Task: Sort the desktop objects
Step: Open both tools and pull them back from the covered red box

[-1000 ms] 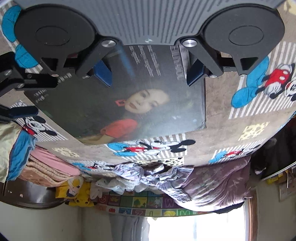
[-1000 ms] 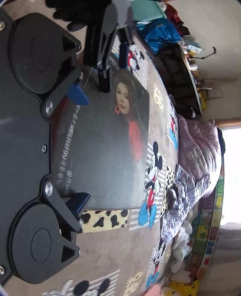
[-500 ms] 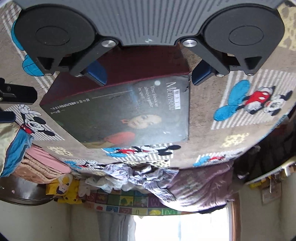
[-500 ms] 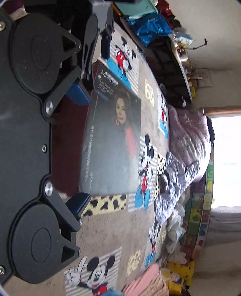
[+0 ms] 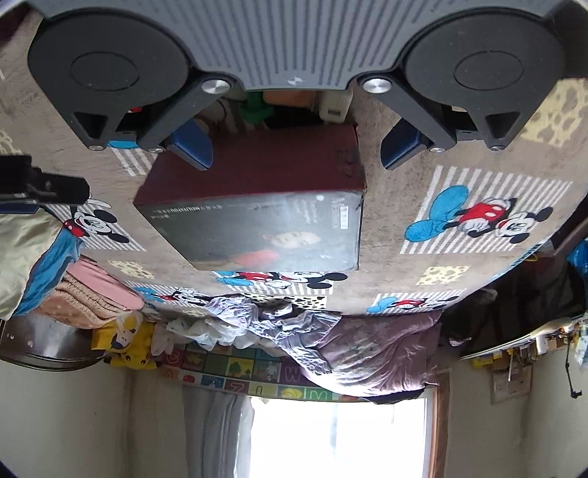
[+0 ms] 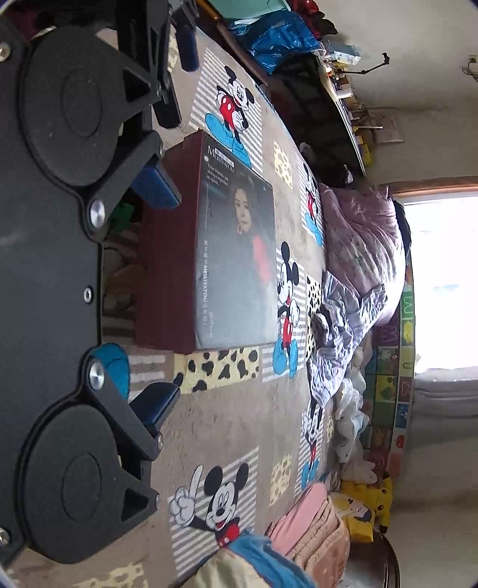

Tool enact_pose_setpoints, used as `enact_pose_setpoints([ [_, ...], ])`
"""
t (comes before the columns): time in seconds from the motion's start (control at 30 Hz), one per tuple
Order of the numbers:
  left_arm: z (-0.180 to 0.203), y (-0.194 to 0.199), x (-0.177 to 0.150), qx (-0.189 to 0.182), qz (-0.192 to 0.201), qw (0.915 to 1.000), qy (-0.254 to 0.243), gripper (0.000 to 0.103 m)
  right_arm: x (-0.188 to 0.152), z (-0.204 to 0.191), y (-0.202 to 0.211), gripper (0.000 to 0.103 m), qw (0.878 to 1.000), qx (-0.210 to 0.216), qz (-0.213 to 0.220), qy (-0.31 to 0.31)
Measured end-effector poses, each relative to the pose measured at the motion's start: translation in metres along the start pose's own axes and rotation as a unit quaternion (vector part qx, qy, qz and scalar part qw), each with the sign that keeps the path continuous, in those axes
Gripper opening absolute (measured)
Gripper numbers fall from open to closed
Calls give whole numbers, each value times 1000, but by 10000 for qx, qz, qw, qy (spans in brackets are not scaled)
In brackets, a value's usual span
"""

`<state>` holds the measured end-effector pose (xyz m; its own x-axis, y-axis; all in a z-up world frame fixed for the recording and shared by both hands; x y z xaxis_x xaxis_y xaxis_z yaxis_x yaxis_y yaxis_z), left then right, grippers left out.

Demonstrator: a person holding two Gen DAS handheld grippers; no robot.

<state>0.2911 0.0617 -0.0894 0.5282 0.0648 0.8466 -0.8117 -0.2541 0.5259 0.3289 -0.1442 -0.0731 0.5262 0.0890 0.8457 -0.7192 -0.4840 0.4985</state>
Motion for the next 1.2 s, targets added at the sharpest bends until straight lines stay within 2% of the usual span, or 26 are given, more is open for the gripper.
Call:
enact_pose_setpoints([
  [0.1, 2, 20, -7, 145, 75, 9998, -70, 99, -6, 0, 13, 102, 10000, -76, 25, -46],
  [0.27, 5, 52, -19, 184, 170, 9997, 26, 99, -20, -7, 35, 102, 9999, -126, -26, 53],
  [0.63, 9, 120, -43, -135, 189, 9994, 238, 99, -56, -18, 79, 102, 9995, 38, -199, -246],
  [0.87, 12, 162, -66, -127, 270, 9996, 17, 99, -80, -31, 109, 102, 9997, 23, -232, -86],
  [1.0, 9, 178, -79, -202, 200, 9996, 80, 99, -94, -38, 127, 102, 9997, -18, -257, -32],
  [1.2, 9, 206, -84, -167, 347, 9993, 17, 99, -106, -48, 148, 102, 9996, -22, -269, -9],
])
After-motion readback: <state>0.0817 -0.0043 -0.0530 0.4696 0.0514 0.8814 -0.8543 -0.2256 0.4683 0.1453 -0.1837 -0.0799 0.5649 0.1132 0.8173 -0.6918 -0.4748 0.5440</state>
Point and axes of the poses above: each gripper's, at about its wrist camera, not at the fingertips, and y roughly against the way its jaws point, z to its right, x to its top, the point moved 9 cm from there along -y, roughly the way its jaws point, and after that the axes turned 12 degrees about x, right-handed, at the moved point
